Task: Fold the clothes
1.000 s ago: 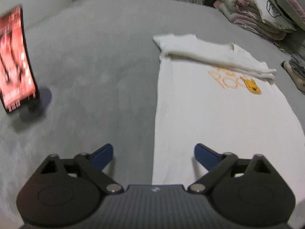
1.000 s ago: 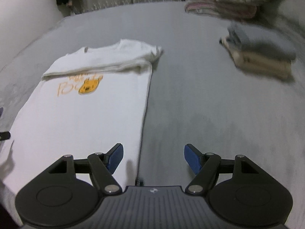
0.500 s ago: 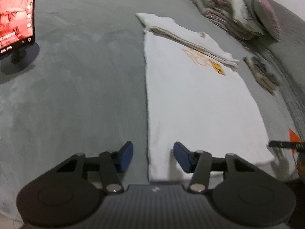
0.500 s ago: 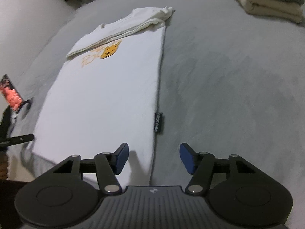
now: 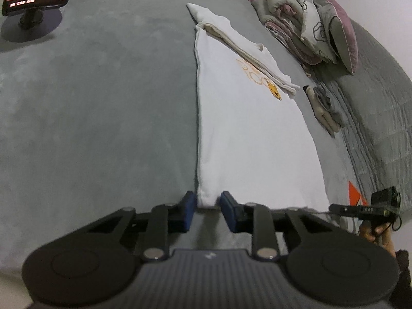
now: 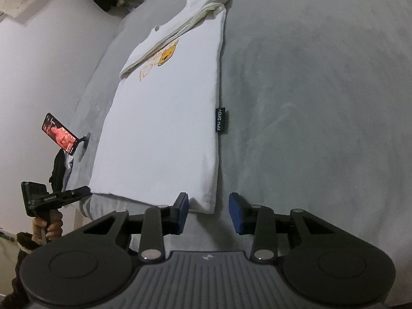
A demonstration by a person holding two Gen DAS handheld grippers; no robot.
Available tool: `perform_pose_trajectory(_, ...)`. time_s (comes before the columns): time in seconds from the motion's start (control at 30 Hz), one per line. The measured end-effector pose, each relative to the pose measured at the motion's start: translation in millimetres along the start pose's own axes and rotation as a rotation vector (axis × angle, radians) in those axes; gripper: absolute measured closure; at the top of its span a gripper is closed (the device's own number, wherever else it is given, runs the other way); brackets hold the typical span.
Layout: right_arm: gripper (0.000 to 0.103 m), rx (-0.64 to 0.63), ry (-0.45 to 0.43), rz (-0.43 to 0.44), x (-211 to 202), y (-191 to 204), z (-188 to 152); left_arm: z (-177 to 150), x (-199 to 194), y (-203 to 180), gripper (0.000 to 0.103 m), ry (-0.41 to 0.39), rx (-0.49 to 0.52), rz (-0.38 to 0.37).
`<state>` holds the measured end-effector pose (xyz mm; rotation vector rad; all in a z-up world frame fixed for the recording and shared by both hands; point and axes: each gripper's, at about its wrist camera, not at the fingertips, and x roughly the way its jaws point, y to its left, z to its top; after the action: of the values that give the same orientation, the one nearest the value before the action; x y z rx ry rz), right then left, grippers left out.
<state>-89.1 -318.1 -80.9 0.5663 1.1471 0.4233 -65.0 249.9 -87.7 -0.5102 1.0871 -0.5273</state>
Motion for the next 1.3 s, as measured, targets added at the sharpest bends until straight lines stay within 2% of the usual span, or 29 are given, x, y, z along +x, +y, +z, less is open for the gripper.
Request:
perform_pose_trajectory(0.1, 0.065, 0.010, 0.002, 0.004, 2, 0, 2, 2, 5, -3, 0.067, -0.002, -0.013, -0.007)
perform_pose_trajectory(0.23, 0.065, 0.013, 0.003, 0.006, 6, 3, 5, 5, 10, -7, 0.063, 0.002, -0.010, -0.003)
perform_pose_trajectory(0.4, 0.063, -0.015, 0.011, 0.000, 12, 9, 8, 6, 18, -16, 0.066, 0.026, 0.019, 0.003)
perform_pose_trajectory(0.43, 0.065, -0.020, 0.012, -0.002, 12, 10, 7, 6, 18, -17, 0.072, 0.030, 0.019, 0.003)
perform_pose_trajectory(0.5, 0.083, -0.025, 0.012, -0.010, 12, 9, 7, 6, 19, -15, 0.080, 0.038, 0.011, -0.002)
perform_pose_trajectory(0.6, 0.092, 0.011, 0.012, 0.015, 10, 2, 8, 6, 16, -12, 0.086, 0.035, -0.007, -0.030)
perform_pose_trajectory(0.67, 0.092, 0.018, 0.005, 0.046, 8, 0, 9, 6, 13, -10, 0.088, 0.024, -0.015, -0.064)
perform_pose_trajectory(0.83, 0.093, 0.041, -0.018, 0.125, 6, -4, 12, 9, 4, -5, 0.089, -0.038, -0.046, -0.179)
perform_pose_trajectory(1.0, 0.093, 0.084, -0.105, 0.230, 1, -6, 26, 20, 0, -2, 0.089, -0.129, -0.097, -0.274)
perform_pose_trajectory(1.3, 0.093, 0.177, -0.269, 0.272, 16, -7, 61, 50, 22, 7, 0.089, -0.320, -0.261, -0.370)
